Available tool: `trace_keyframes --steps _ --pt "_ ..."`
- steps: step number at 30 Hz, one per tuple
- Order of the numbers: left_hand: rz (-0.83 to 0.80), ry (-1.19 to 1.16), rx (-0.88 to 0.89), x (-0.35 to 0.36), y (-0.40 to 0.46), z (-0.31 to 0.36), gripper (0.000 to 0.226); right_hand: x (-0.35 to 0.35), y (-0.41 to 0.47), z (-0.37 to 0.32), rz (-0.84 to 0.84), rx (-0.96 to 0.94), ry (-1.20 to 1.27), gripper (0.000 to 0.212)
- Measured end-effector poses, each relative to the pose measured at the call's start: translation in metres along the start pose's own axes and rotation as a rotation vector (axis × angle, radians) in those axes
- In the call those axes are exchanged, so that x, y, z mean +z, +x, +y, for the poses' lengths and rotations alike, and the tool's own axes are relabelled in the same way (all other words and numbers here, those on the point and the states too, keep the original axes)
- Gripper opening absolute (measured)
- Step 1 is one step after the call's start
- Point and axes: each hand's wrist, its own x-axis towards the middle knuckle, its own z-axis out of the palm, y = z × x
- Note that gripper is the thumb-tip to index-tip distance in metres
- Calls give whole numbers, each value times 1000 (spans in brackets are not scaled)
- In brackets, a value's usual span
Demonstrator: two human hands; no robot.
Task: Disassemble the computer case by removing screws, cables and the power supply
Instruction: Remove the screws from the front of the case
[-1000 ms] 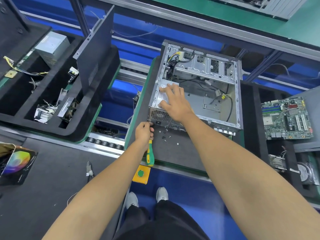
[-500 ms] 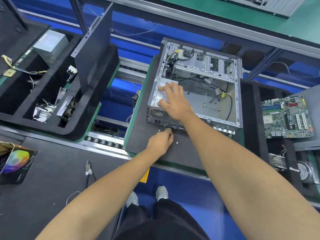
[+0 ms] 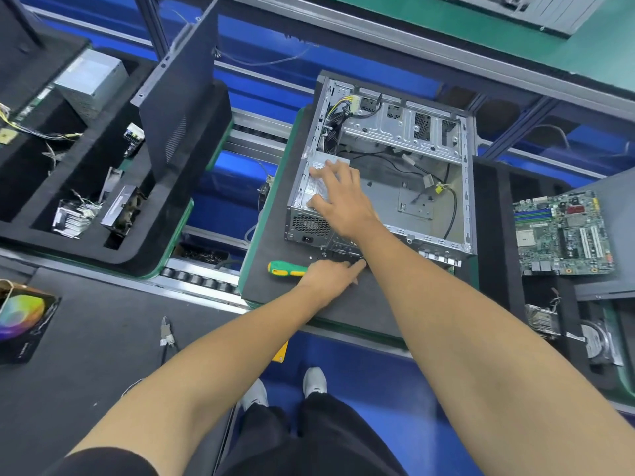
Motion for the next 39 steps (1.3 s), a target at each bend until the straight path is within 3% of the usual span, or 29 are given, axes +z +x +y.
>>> trace_keyframes --steps 4,7,11,15,19,30,39 --pt "156 -162 35 -3 -15 -12 56 0 1 0 3 -2 12 52" --pt "297 -453 -84 -2 -32 -26 22 0 1 0 7 -11 10 52" --pt "591 -750 -170 2 -48 -45 27 1 1 2 -1 -21 4 53" --pt "820 -720 -203 17 -57 -68 21 2 1 5 -20 -31 26 56" --pt "777 -625 -303 23 -65 -73 13 2 1 4 -15 -20 37 55" --pt "417 -814 -561 36 -65 -26 9 2 2 5 -34 10 64 59" --pt "369 -838 -647 35 -51 -27 12 3 3 5 -20 13 67 60"
